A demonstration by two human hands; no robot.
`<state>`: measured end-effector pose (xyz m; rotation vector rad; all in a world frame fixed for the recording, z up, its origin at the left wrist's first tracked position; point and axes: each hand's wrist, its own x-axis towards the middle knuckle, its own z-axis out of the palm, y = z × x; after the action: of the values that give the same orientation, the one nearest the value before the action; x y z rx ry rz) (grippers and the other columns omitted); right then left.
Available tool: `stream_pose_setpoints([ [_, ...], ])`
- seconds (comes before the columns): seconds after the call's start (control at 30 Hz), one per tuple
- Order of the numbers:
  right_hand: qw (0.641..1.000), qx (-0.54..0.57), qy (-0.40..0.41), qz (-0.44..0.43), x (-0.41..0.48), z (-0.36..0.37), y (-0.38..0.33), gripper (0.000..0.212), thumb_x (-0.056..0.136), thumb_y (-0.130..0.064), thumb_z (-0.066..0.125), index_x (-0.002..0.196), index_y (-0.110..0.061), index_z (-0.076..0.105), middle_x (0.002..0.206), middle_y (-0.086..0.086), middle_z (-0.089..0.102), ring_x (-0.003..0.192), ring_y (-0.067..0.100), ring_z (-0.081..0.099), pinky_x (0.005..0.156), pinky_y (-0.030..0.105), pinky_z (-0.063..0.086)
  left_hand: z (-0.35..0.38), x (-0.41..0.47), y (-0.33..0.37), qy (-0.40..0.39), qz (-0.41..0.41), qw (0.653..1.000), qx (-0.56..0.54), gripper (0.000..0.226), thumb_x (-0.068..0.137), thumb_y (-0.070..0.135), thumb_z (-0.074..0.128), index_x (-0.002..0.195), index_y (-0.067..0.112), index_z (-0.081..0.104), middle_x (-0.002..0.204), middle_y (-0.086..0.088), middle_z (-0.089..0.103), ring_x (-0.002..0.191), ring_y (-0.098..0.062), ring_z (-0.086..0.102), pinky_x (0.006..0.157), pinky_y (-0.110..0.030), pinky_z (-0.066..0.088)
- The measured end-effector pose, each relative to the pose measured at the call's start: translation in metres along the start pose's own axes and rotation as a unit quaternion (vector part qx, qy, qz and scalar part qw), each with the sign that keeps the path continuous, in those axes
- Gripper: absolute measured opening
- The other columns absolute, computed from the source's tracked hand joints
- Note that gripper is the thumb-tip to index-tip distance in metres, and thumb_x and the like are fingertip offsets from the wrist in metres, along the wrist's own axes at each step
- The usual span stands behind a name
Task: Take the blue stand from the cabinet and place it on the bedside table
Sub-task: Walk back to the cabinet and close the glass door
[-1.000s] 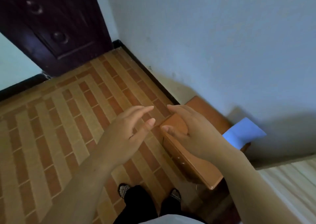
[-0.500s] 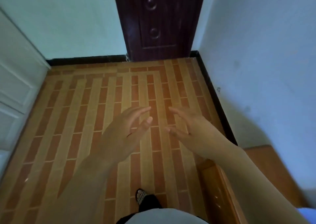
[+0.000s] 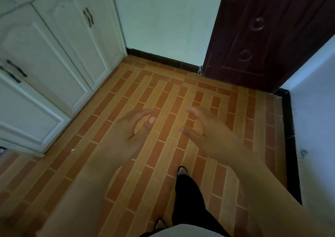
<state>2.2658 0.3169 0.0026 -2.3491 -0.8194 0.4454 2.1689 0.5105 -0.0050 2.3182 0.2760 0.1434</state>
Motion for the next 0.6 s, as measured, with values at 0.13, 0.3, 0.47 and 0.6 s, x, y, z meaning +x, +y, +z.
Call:
stream_pose_setpoints([
  [0.13, 0.998, 0.023, -0.034, -0.045, 0.081, -0.006, -0.007, 0.064, 0.087, -0.054, 0.046, 0.143, -0.029, 0.025, 0.150, -0.010, 0.029, 0.134, 0.007, 0.029, 0.097, 0.024, 0.025, -0.015, 0.058, -0.010, 0.034, -0.026, 0.999, 0.025, 0.042, 0.089, 0.052, 0.034, 0.127, 0.039, 0.047, 0.111, 0.027, 0.048, 0.089, 0.005, 0.047, 0.072, 0.003, 0.028],
  [0.3, 0.993, 0.004, -0.074, -0.092, 0.171, -0.030, -0.014, 0.063, 0.088, -0.053, 0.045, 0.143, -0.030, 0.024, 0.150, -0.011, 0.028, 0.135, 0.008, 0.027, 0.094, 0.022, 0.023, -0.038, 0.137, -0.025, 0.056, -0.031, 0.996, 0.058, 0.042, 0.091, 0.052, 0.034, 0.129, 0.038, 0.047, 0.127, 0.020, 0.049, 0.110, 0.009, 0.040, 0.086, 0.000, 0.024],
  [0.47, 0.975, -0.027, -0.144, -0.170, 0.255, -0.032, -0.034, 0.061, 0.089, -0.054, 0.042, 0.142, -0.033, 0.023, 0.150, -0.012, 0.027, 0.136, 0.010, 0.027, 0.093, 0.023, 0.022, -0.060, 0.173, -0.049, 0.110, -0.105, 0.987, 0.042, 0.045, 0.088, 0.056, 0.035, 0.127, 0.037, 0.049, 0.130, 0.014, 0.053, 0.115, -0.005, 0.050, 0.097, -0.030, 0.039],
  [0.6, 0.951, -0.022, -0.193, -0.239, 0.316, -0.007, -0.079, 0.060, 0.088, -0.054, 0.043, 0.141, -0.032, 0.026, 0.149, -0.012, 0.030, 0.134, 0.009, 0.029, 0.093, 0.022, 0.023, -0.100, 0.167, -0.080, 0.185, -0.201, 0.960, 0.052, 0.051, 0.083, 0.060, 0.030, 0.123, 0.037, 0.050, 0.118, 0.019, 0.051, 0.108, -0.006, 0.050, 0.091, -0.027, 0.039],
])
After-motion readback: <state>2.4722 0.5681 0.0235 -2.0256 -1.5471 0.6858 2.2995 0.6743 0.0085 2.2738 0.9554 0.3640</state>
